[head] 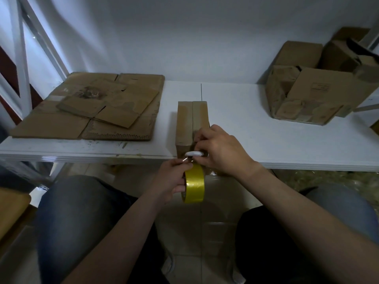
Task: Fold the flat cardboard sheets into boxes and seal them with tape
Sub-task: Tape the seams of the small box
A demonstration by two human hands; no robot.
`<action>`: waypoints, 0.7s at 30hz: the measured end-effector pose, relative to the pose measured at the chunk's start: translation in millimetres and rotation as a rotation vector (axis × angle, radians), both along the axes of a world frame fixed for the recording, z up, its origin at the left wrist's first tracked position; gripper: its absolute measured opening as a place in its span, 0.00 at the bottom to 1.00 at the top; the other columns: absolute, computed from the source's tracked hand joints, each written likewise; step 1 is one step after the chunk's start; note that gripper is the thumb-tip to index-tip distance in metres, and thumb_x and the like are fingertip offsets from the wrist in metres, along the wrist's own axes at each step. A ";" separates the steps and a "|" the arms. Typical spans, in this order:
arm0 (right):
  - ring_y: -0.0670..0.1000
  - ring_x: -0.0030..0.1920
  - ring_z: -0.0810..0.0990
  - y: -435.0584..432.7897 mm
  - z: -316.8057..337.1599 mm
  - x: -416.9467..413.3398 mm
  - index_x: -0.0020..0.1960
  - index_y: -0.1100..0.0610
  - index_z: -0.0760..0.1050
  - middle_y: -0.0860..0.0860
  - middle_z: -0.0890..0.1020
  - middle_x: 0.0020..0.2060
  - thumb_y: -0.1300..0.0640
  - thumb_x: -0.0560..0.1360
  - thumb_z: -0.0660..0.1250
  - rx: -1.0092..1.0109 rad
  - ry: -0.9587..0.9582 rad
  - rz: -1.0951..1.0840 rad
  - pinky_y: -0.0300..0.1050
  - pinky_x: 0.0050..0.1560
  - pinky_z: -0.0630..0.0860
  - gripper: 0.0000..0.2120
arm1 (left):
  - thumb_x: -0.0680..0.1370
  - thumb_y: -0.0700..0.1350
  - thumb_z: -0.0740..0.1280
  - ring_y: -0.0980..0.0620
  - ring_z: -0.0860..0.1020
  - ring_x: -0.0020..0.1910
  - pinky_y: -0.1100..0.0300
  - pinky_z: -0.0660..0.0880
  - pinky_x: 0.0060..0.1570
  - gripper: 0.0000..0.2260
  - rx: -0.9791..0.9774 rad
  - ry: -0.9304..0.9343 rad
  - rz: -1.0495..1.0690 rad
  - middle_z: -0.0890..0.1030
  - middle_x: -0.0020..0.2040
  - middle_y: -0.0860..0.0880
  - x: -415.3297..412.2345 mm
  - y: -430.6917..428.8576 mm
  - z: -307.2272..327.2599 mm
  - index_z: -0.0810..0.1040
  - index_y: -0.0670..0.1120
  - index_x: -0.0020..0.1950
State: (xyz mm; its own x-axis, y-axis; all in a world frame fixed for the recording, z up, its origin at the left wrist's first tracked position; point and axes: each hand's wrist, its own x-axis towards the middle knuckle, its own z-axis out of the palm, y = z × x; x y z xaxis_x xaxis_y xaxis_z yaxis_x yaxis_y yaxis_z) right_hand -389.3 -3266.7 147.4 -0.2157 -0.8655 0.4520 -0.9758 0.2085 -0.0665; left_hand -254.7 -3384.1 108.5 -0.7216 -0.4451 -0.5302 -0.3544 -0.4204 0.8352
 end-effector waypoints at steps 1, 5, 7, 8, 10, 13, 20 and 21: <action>0.50 0.49 0.69 -1.5 0.4 1.5 0.39 0.53 0.82 0.48 0.78 0.48 0.44 0.73 0.74 0.020 0.037 -0.010 0.41 0.28 0.62 0.13 | 0.79 0.41 0.71 0.42 0.85 0.47 0.51 0.83 0.40 0.13 0.003 0.000 -0.002 0.83 0.57 0.37 0.4 0.4 0.1 0.78 0.44 0.64; 0.56 0.48 0.73 -10.4 1.5 9.4 0.36 0.55 0.82 0.51 0.75 0.47 0.47 0.69 0.79 0.140 0.128 -0.052 0.40 0.26 0.60 0.12 | 0.79 0.40 0.70 0.41 0.82 0.45 0.51 0.79 0.43 0.13 -0.001 -0.004 -0.005 0.82 0.54 0.37 1.4 1.1 -1.0 0.78 0.43 0.64; 0.57 0.48 0.73 -14.4 3.2 10.7 0.35 0.56 0.82 0.52 0.75 0.48 0.50 0.66 0.80 0.183 0.155 -0.076 0.41 0.25 0.60 0.12 | 0.79 0.41 0.70 0.41 0.83 0.46 0.51 0.80 0.42 0.13 -0.005 -0.009 -0.003 0.83 0.54 0.38 1.4 0.3 -0.5 0.78 0.44 0.63; 0.57 0.49 0.73 -15.6 4.4 10.5 0.35 0.57 0.82 0.52 0.75 0.49 0.50 0.66 0.80 0.192 0.163 -0.081 0.41 0.26 0.61 0.11 | 0.79 0.41 0.71 0.42 0.84 0.47 0.51 0.81 0.42 0.13 -0.012 -0.012 -0.004 0.83 0.55 0.39 1.3 -0.2 -0.1 0.78 0.45 0.63; 0.58 0.52 0.73 -15.7 6.2 8.9 0.38 0.59 0.83 0.53 0.74 0.52 0.51 0.69 0.78 0.219 0.153 -0.079 0.43 0.26 0.66 0.11 | 0.79 0.42 0.71 0.42 0.85 0.50 0.51 0.83 0.43 0.12 -0.031 -0.021 -0.012 0.83 0.56 0.39 1.0 -1.6 0.1 0.79 0.47 0.62; 0.56 0.56 0.69 -10.3 11.1 -0.2 0.42 0.59 0.83 0.52 0.72 0.57 0.51 0.72 0.74 0.304 0.127 -0.065 0.48 0.35 0.77 0.10 | 0.79 0.42 0.71 0.42 0.84 0.48 0.50 0.82 0.42 0.12 -0.043 -0.028 -0.012 0.83 0.57 0.38 -0.2 -2.5 1.2 0.79 0.46 0.62; 0.51 0.56 0.67 3.9 19.5 -24.7 0.36 0.56 0.80 0.49 0.72 0.59 0.52 0.66 0.78 0.366 0.020 0.086 0.42 0.44 0.70 0.09 | 0.80 0.43 0.70 0.42 0.84 0.46 0.56 0.80 0.33 0.13 -0.084 -0.084 -0.011 0.82 0.57 0.38 6.2 -5.3 -3.5 0.78 0.45 0.64; 0.51 0.56 0.68 5.5 20.3 -25.5 0.35 0.55 0.79 0.49 0.72 0.59 0.53 0.66 0.78 0.359 -0.025 0.097 0.42 0.44 0.70 0.10 | 0.80 0.43 0.70 0.44 0.84 0.45 0.56 0.80 0.33 0.12 -0.107 -0.088 -0.001 0.83 0.56 0.39 7.7 -7.2 -2.2 0.78 0.46 0.63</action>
State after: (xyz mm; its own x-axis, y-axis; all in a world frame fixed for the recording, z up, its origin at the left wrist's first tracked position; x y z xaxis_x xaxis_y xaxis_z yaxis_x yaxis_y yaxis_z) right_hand -414.8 -3261.2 167.7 -0.1326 -0.9848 0.1120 -0.9911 0.1299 -0.0303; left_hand -247.0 -3391.3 106.3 -0.6752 -0.5017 -0.5407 -0.4284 -0.3300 0.8412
